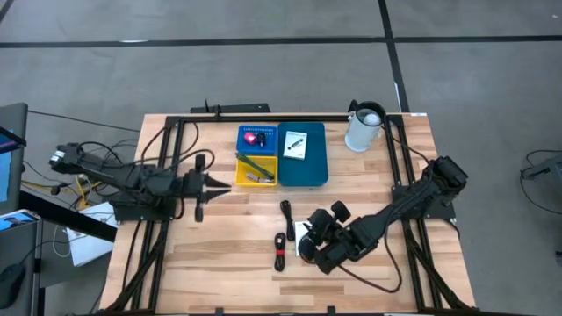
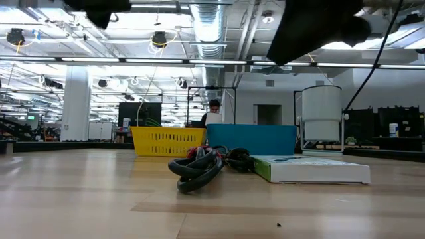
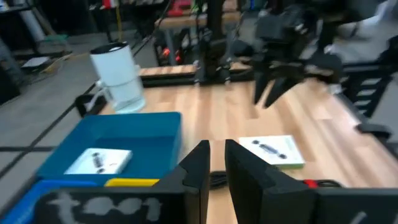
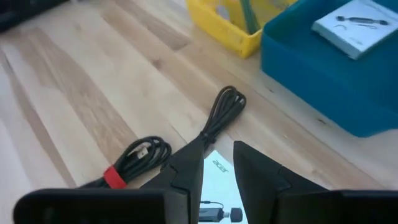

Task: Pick and place items into bin
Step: Put the top black USB cable into the yellow basket

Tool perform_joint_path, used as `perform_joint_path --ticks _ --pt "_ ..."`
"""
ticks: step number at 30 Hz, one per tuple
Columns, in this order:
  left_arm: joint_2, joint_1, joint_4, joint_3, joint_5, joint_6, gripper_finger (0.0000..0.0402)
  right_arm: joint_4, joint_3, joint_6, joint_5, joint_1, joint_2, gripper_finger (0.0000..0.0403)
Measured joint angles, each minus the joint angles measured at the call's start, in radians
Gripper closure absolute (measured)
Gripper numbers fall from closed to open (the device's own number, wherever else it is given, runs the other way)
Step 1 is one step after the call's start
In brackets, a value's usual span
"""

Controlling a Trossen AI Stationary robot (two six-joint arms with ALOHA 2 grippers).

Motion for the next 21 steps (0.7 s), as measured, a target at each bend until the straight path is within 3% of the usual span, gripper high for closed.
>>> perform_joint_path --ticks 4,8,15,21 --pt "-0.076 -0.049 0.137 -0.132 0.0 -0.01 0.0363 0.046 0.0 -0.134 -0.078 -0.073 0.0 0.0321" --pt "-0.115 -0.083 0.209 -0.208 0.0 -0.024 0.0363 0.095 0.0 -0.162 -0.175 -0.16 0.0 0.0321" --pt "-0.1 -0.125 0.213 -0.241 0.008 -0.048 0.0363 0.191 0.003 -0.215 -0.251 -0.232 0.067 0.0317" --pt "-0.105 -0.151 0.223 -0.242 0.019 -0.048 0.0363 0.245 0.012 -0.224 -0.31 -0.278 0.186 0.0287"
